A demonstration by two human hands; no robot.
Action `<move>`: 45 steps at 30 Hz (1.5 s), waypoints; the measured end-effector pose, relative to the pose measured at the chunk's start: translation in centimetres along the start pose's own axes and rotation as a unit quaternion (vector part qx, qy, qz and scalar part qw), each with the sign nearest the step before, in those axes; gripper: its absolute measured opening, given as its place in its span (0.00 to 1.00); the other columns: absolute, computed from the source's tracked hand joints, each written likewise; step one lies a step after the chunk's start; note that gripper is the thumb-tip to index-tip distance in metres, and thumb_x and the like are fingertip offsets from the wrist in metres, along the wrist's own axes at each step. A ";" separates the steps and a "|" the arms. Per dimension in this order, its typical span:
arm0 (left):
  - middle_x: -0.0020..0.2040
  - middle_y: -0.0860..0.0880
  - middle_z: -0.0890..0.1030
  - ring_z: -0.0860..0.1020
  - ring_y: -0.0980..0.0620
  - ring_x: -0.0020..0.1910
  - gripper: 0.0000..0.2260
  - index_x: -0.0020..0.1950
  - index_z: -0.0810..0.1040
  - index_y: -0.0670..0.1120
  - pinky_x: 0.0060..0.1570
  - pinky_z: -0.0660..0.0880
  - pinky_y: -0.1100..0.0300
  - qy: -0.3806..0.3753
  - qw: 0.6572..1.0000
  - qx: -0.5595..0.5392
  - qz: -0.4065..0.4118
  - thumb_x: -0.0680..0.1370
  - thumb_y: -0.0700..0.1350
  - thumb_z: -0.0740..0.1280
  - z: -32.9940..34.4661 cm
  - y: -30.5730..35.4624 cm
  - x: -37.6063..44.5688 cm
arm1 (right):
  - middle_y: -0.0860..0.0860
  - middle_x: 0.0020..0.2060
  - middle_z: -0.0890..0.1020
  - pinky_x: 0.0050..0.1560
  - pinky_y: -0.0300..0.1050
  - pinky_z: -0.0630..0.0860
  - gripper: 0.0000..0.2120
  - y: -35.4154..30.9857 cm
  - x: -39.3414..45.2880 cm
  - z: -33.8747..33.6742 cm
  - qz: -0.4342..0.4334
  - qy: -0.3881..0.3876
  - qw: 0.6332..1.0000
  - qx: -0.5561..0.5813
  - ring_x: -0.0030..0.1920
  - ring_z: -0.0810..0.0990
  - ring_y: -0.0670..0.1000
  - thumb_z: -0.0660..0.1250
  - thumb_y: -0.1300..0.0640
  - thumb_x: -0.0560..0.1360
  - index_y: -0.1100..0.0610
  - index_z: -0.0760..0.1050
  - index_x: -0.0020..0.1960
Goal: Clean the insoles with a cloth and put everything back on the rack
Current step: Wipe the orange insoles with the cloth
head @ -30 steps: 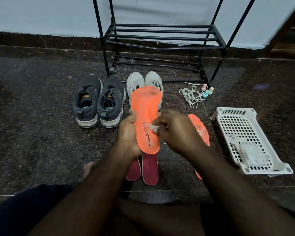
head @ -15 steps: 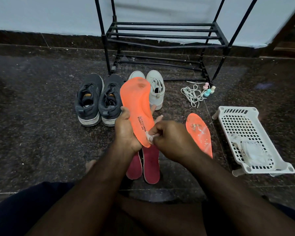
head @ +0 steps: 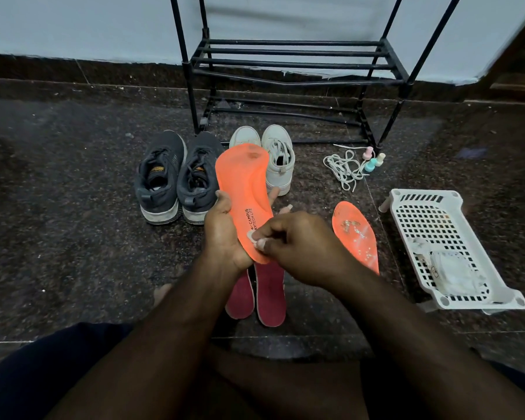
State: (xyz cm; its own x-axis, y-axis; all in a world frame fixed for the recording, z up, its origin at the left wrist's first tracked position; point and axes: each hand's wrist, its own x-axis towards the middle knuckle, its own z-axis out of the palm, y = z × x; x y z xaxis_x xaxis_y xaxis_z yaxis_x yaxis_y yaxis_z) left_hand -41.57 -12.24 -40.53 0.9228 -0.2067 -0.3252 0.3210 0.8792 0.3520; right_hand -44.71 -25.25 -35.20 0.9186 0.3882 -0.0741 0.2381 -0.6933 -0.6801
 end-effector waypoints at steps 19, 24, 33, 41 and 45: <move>0.57 0.34 0.82 0.84 0.36 0.48 0.40 0.53 0.85 0.36 0.50 0.80 0.41 0.020 0.996 0.034 -0.077 0.82 0.67 0.45 -0.3 -0.3 -0.2 | 0.47 0.38 0.83 0.46 0.49 0.80 0.05 2.4 1.3 0.4 0.033 0.066 0.992 0.097 0.37 0.81 0.45 0.75 0.59 0.72 0.52 0.83 0.46; 0.60 0.35 0.81 0.84 0.37 0.49 0.32 0.65 0.75 0.42 0.51 0.78 0.41 0.029 0.997 0.028 -0.060 0.82 0.66 0.47 0.2 -0.1 -0.3 | 0.45 0.40 0.83 0.48 0.46 0.78 0.17 2.4 0.8 -0.1 -0.032 -0.029 0.998 0.038 0.40 0.80 0.43 0.77 0.64 0.67 0.51 0.83 0.54; 0.44 0.38 0.85 0.86 0.43 0.39 0.42 0.41 0.87 0.36 0.41 0.81 0.56 0.024 0.995 0.067 -0.072 0.82 0.65 0.44 0.7 -0.7 -0.7 | 0.44 0.38 0.71 0.39 0.34 0.65 0.06 2.4 1.4 2.0 -0.034 0.159 0.987 0.005 0.38 0.71 0.43 0.75 0.56 0.71 0.55 0.81 0.45; 0.54 0.37 0.84 0.84 0.39 0.49 0.32 0.66 0.75 0.41 0.48 0.80 0.42 0.029 0.997 0.040 -0.067 0.83 0.64 0.47 0.1 -0.2 -0.3 | 0.44 0.42 0.75 0.48 0.36 0.70 0.12 3.7 1.3 -0.4 -0.108 -0.012 0.994 -0.002 0.45 0.74 0.40 0.78 0.60 0.68 0.53 0.85 0.50; 0.51 0.38 0.83 0.84 0.42 0.43 0.31 0.63 0.76 0.38 0.38 0.80 0.56 0.062 0.996 0.034 -0.063 0.83 0.63 0.50 0.3 -0.8 -0.4 | 0.49 0.42 0.76 0.44 0.45 0.71 0.08 3.2 1.6 1.7 -0.073 0.100 0.992 -0.019 0.43 0.76 0.48 0.77 0.59 0.68 0.54 0.83 0.47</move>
State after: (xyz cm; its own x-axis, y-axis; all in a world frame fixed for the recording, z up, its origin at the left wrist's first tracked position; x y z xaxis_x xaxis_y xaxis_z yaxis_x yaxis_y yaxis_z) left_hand -42.18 -13.03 -40.39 0.8427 -0.2545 -0.4745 0.4494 0.8178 0.3595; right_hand -43.06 -25.80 -38.70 0.9167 0.3608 0.1715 0.3814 -0.6628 -0.6444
